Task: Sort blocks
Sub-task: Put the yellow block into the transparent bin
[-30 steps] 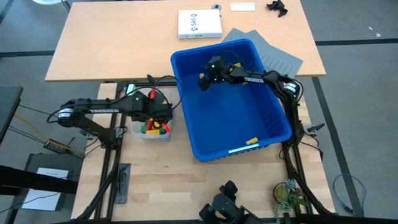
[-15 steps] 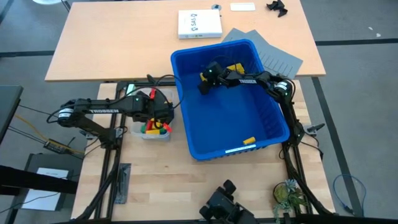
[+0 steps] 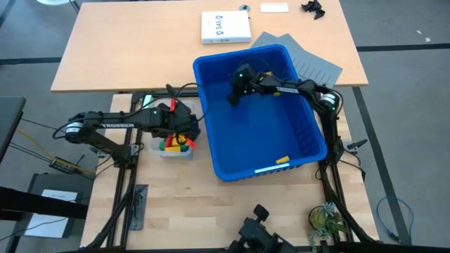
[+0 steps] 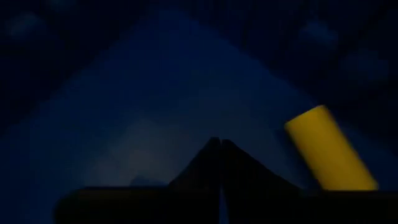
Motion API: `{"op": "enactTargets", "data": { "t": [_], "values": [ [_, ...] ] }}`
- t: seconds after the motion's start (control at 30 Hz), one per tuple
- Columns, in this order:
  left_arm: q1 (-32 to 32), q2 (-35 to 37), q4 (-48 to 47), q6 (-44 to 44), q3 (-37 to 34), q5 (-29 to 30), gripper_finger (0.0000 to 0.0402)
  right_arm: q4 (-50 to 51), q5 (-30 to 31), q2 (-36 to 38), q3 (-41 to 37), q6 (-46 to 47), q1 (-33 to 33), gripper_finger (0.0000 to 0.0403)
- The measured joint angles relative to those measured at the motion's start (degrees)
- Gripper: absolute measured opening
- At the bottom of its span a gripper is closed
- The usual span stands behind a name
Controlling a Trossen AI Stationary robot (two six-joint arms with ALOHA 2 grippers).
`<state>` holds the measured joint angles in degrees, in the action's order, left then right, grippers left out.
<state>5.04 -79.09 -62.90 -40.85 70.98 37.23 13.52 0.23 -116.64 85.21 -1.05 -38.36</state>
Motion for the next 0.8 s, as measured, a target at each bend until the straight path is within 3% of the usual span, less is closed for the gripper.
{"op": "enactTargets", "data": {
  "t": [0.17, 0.37, 0.57, 0.8],
  "values": [
    [-0.87, 0.00, 0.44, 1.03, 0.00, -0.02, 0.0325, 5.88, 0.44, 6.63, 0.00, -3.60, -0.09, 0.0003],
    [-1.05, 0.00, 0.91, 1.24, 0.00, 0.00, 0.0324, 11.07, 2.33, 11.41, 0.00, -9.69, -1.99, 0.0031],
    [-1.03, 0.00, 3.83, 2.61, 0.00, -0.64, 0.0324, 19.75, -9.30, 10.53, -1.23, -21.54, -2.85, 0.0104],
    [-1.08, -0.01, 3.96, 3.39, 0.00, -1.19, 0.0324, 25.05, -16.73, 10.37, -10.10, -33.99, 1.60, 0.0194]
  ]
}}
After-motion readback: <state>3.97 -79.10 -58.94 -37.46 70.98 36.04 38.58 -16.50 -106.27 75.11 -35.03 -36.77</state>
